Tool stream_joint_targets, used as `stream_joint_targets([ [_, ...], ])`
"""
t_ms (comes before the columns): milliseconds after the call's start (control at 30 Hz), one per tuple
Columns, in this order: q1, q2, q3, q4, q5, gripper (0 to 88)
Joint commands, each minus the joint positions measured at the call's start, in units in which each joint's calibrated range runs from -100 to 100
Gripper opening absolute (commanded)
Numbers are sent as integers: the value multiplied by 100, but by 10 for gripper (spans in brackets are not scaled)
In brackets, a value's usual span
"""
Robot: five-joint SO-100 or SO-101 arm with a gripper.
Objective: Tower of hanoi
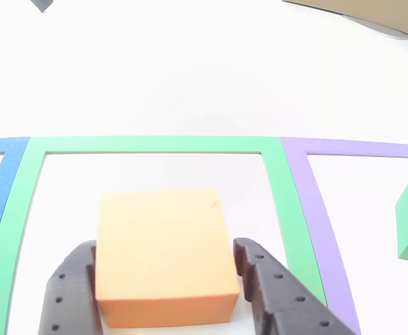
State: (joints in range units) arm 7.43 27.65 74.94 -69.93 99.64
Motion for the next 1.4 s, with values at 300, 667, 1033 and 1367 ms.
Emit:
stream_joint_targets([
  [300, -149, -217, -67, 192, 36, 100],
  [667, -235, -2276, 296, 1860, 36, 101],
  [1033, -340, -6152, -394, 6993, 36, 104],
  [1367, -1002, -7258, -4613, 12896, 36, 109],
])
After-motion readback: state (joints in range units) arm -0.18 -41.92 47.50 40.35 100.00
